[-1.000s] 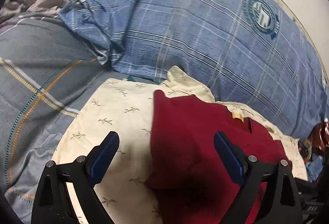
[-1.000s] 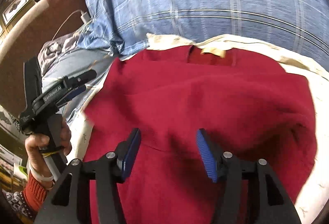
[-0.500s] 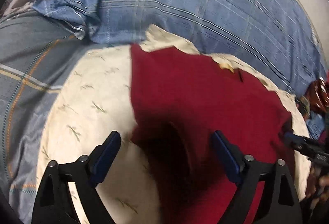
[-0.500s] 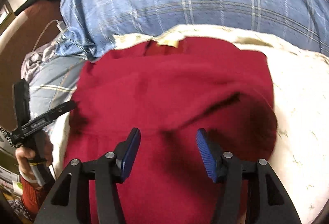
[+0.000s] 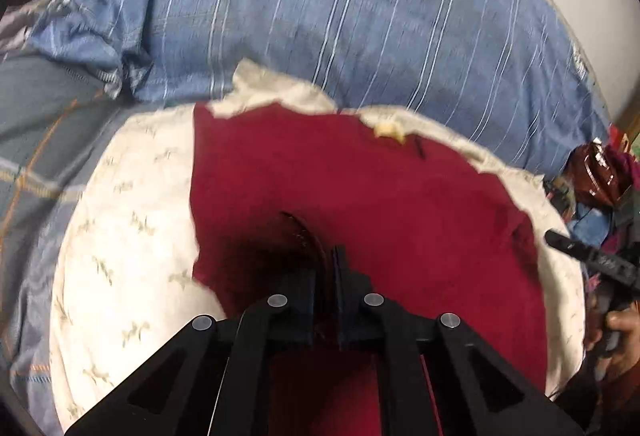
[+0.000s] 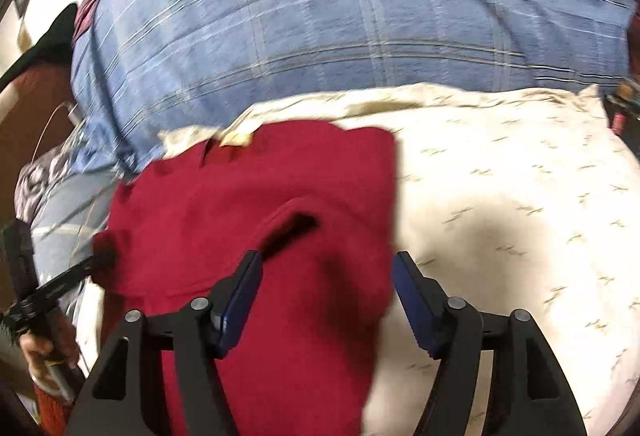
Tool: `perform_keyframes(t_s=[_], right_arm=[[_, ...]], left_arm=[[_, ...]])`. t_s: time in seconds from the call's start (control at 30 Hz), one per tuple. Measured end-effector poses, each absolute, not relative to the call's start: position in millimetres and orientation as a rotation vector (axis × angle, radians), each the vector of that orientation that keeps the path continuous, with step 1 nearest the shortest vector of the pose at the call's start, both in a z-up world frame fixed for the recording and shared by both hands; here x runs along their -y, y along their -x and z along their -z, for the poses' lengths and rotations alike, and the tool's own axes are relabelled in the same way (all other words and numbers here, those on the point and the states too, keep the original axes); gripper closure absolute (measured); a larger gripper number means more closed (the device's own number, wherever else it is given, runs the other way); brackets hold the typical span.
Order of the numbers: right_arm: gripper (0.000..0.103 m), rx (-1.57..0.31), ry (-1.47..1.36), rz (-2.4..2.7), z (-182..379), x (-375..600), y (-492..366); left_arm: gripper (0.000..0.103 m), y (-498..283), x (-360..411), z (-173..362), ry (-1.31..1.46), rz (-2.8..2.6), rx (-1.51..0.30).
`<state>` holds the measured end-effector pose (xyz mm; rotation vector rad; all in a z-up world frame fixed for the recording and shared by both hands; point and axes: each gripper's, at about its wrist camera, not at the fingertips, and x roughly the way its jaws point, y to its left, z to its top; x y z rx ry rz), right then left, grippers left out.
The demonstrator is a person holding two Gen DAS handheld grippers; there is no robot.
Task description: Fold small clothes
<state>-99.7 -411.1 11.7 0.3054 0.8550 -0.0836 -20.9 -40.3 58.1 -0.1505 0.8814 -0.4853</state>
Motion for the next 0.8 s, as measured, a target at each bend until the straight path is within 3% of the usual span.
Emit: perform_keyframes(t_s=[0.13, 0.17, 0.2, 0.37, 0.53, 0.6, 0.73, 0.8], right_arm=[[0.036, -0.905, -0.226, 0.092, 6.1, 411.7, 77.4], [0.051, -0.926, -0.177, 0.106, 11.9, 409.5, 70.5], [0.092, -0.94, -0.124, 0.125, 15.0, 407.0, 65.4], [0.093, -0.812, -0.114, 0.146, -7.3, 412.4, 82.7], [0.092, -0.948, -0.041, 0.137, 23.3, 407.4, 98.7], [0.079, -0.921, -0.142, 0.161, 11.3, 419.2, 108.5], [0.078, -0.823, -0.262, 0.142, -21.2, 427.5, 113.7], [0.075, -0.822, -0.22, 0.121, -27.7, 412.8, 99.3]], left_arm=[[0.097, 3.9, 50.7, -85.7, 0.123, 0.505, -0.813], [0.097, 1.2, 52.7, -91.3, 0.098, 0.495, -0.791], [0.097, -3.7, 55.8, -101.1, 0.056, 0.473, -0.758], [0.097, -8.1, 37.0, -94.6, 0.106, 0.427, -0.766], [0.097, -17.8, 41.9, -26.1, 0.098, 0.365, -0.951], [0.097, -17.1, 46.5, -18.9, 0.081, 0.351, -0.963], [0.095, -11.6, 42.3, -29.1, 0.099, 0.341, -0.94], [0.089, -7.5, 40.8, -34.2, 0.109, 0.316, -0.932]])
